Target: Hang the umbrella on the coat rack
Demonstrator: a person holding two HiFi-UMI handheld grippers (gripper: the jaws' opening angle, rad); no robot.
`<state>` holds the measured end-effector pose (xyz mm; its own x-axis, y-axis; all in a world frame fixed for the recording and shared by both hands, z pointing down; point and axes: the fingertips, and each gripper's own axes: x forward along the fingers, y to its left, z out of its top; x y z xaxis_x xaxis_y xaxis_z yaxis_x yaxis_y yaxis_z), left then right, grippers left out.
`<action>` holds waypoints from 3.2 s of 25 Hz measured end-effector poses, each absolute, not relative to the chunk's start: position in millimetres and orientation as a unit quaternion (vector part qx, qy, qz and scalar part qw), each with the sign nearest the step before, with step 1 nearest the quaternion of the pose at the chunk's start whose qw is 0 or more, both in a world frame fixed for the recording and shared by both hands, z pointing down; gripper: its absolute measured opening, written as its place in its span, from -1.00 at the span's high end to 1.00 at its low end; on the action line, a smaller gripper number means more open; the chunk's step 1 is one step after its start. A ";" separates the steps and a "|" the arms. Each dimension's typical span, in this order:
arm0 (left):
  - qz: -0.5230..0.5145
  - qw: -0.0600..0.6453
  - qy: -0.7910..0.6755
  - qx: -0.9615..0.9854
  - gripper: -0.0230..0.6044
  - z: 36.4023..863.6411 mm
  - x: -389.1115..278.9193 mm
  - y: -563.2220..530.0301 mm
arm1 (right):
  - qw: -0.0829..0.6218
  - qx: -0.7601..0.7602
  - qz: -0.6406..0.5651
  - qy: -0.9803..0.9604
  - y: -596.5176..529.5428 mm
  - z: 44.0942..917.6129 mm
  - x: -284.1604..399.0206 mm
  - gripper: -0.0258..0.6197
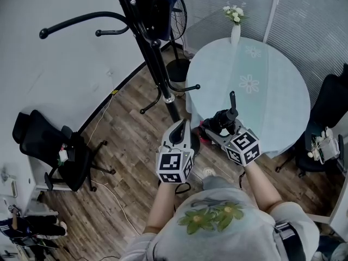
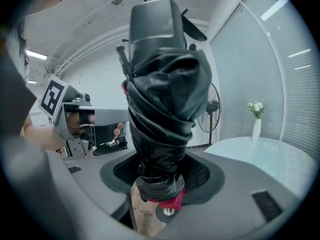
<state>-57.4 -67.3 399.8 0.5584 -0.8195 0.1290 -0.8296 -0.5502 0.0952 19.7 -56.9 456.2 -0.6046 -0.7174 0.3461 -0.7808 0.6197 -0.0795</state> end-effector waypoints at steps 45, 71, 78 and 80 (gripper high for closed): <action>0.062 0.120 -0.555 0.821 0.92 461.5 -55.6 -180.2 | 0.252 0.250 0.166 -0.920 -166.3 569.5 3.1 0.17; 0.062 0.128 -0.563 0.814 0.92 468.3 -66.2 -179.3 | 0.276 0.222 0.219 -0.909 -161.7 608.8 -11.8 0.17; 0.064 0.128 -0.564 0.813 0.92 471.3 -68.6 -180.0 | 0.279 0.212 0.223 -0.909 -161.5 613.9 -17.0 0.17; 0.064 0.128 -0.565 0.812 0.92 472.0 -69.5 -180.0 | 0.279 0.210 0.227 -0.909 -162.0 615.2 -18.0 0.17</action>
